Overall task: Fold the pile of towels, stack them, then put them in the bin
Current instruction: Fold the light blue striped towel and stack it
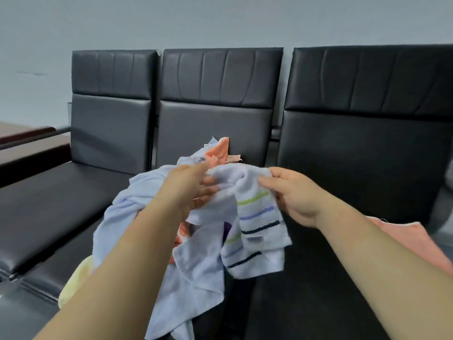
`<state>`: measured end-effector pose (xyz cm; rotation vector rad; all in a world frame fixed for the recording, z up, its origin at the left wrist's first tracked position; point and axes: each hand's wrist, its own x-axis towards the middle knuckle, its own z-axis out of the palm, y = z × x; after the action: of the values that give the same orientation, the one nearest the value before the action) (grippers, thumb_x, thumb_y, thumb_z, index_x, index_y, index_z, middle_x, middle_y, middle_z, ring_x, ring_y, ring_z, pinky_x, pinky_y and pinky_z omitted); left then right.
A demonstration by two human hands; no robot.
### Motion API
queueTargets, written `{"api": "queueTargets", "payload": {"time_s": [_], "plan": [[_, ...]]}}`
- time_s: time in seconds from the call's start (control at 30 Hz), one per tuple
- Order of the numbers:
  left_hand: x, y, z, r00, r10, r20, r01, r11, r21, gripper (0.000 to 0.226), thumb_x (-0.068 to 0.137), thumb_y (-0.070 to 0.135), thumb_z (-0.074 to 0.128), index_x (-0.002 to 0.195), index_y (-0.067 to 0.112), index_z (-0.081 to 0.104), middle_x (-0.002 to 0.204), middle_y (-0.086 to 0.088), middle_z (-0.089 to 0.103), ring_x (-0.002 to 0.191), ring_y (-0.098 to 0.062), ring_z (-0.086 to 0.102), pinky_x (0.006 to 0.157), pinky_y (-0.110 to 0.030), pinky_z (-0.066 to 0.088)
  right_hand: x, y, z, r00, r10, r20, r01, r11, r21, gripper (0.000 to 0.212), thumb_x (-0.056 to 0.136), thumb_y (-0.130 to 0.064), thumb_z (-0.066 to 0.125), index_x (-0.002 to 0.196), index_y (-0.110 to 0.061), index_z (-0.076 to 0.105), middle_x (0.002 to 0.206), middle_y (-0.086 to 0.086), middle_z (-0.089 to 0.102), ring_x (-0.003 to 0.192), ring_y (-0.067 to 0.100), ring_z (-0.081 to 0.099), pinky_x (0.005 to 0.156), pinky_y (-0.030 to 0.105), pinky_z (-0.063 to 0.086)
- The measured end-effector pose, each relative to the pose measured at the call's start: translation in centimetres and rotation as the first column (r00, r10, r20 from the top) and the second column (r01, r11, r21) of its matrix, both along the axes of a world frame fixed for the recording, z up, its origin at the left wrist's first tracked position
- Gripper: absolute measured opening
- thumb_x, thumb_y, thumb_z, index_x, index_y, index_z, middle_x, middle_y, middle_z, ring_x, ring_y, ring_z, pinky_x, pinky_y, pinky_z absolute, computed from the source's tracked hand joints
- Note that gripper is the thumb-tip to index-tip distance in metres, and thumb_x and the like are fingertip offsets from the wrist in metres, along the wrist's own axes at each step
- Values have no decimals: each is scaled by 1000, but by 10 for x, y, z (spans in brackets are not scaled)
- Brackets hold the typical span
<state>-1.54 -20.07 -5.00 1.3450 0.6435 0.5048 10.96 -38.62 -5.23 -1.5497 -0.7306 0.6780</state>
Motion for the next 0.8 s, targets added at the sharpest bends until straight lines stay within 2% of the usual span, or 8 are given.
{"api": "queueTargets", "payload": {"time_s": [0.17,0.3,0.4,0.47,0.53,0.6,0.7,0.8], "plan": [[0,1,-25,939,-133,-317,121,991,-57,63,93,70,53,112,9,54,108,-14,70,84,-35,76,78,-44,57,11,-22,25,934,-114,-338,212,939,270,35,109,-31,48,131,-9,65,113,18,74,93,33,74,76,46,63],[12,-3,-47,964,-188,-188,126,945,-302,85,76,86,57,131,22,51,133,-14,56,104,-51,67,85,-59,56,10,-28,30,890,-137,-434,268,929,256,42,108,-35,49,119,-1,71,116,24,74,98,37,75,77,46,62],[30,-1,-58,989,-99,108,140,859,-493,79,80,73,67,131,13,64,130,-19,66,112,-44,68,100,-61,50,3,-37,27,930,-214,-300,267,952,149,38,106,-26,49,78,-6,66,77,17,68,73,30,69,69,38,59],[38,-12,-51,985,-54,167,124,888,-443,55,96,47,63,130,3,66,130,-22,67,114,-36,69,105,-51,50,0,-50,22,956,-270,-112,274,962,18,37,104,-23,52,71,-9,61,65,11,62,70,25,63,70,36,55],[51,-32,-48,991,-119,67,131,965,-226,41,96,23,64,130,-1,63,123,-20,70,103,-31,70,98,-47,56,0,-70,17,966,-260,8,259,962,-82,27,103,-24,56,82,-10,66,74,9,67,75,23,64,72,38,54],[63,-62,-47,960,-268,-83,271,962,24,33,94,18,67,125,6,65,109,-11,75,97,-27,71,94,-47,59,0,-92,8,965,-250,77,261,946,-191,21,101,-29,62,91,-12,69,81,7,69,76,22,65,72,38,53],[75,-115,-53,735,-593,-329,636,771,30,39,87,38,74,119,16,71,112,-5,77,105,-22,72,98,-44,56,5,-132,-10,935,-319,153,352,882,-313,21,96,-32,69,86,-14,69,75,3,69,69,17,64,65,34,51],[90,-150,-71,657,-609,-445,705,705,75,58,84,60,71,127,23,63,126,1,64,112,-20,64,103,-43,51,15,-171,-37,894,-339,294,440,790,-427,32,93,-36,70,72,-18,52,66,0,50,55,11,47,52,25,38]]}}
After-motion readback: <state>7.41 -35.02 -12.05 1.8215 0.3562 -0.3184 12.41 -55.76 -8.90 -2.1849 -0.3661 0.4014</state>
